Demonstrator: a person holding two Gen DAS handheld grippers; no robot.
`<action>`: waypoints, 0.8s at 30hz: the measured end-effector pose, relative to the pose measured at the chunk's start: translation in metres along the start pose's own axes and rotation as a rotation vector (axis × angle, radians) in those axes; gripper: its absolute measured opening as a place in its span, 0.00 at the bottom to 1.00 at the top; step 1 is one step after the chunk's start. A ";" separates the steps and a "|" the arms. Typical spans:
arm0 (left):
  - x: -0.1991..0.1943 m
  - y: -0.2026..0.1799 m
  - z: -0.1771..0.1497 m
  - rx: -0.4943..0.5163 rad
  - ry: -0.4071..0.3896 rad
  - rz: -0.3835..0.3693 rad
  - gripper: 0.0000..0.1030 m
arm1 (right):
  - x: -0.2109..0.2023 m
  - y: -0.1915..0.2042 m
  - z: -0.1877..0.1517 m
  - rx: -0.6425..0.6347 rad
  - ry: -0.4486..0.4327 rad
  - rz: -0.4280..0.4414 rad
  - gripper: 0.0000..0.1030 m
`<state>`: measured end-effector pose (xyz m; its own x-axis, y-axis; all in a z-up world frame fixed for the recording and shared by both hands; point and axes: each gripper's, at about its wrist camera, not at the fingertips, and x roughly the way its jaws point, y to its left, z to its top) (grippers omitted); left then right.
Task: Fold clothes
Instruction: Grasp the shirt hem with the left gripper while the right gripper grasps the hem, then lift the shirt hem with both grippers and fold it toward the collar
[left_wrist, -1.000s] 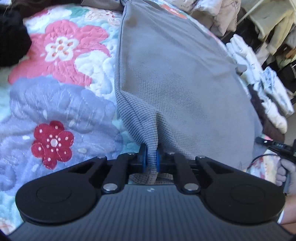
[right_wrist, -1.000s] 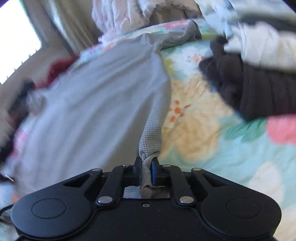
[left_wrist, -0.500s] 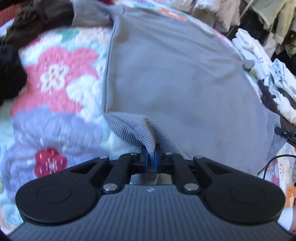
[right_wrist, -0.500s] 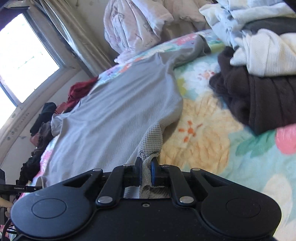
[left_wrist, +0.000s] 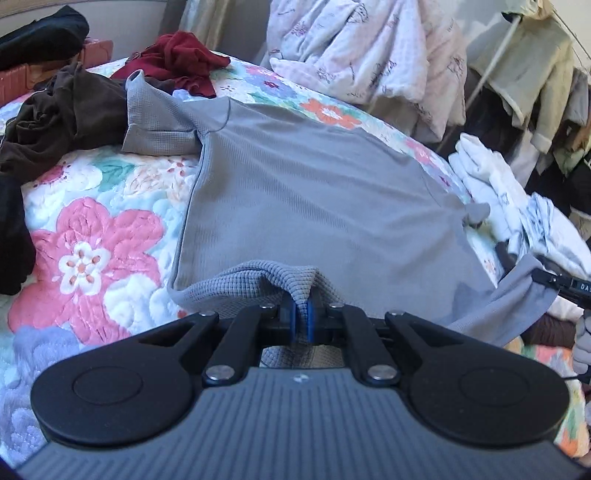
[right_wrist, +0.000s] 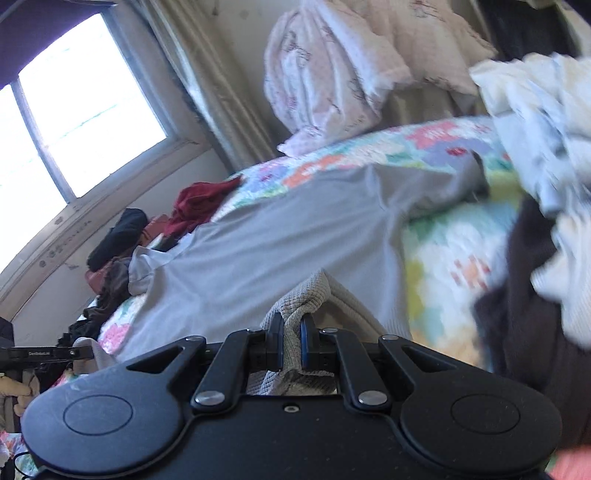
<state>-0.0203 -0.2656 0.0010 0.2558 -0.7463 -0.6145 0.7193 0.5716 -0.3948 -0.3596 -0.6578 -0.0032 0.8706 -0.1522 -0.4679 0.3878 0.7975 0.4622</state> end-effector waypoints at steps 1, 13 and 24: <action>-0.001 0.000 0.003 0.000 -0.014 -0.001 0.05 | 0.003 -0.001 0.009 0.010 -0.001 0.023 0.10; 0.049 0.026 0.100 -0.148 -0.116 0.007 0.04 | 0.083 0.005 0.137 -0.095 0.115 0.020 0.10; 0.163 0.046 0.171 -0.183 -0.145 0.108 0.04 | 0.207 -0.027 0.195 -0.299 0.234 -0.177 0.09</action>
<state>0.1649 -0.4196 -0.0001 0.4247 -0.7109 -0.5605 0.5573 0.6933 -0.4569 -0.1309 -0.8245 0.0341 0.6927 -0.1926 -0.6950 0.3900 0.9107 0.1364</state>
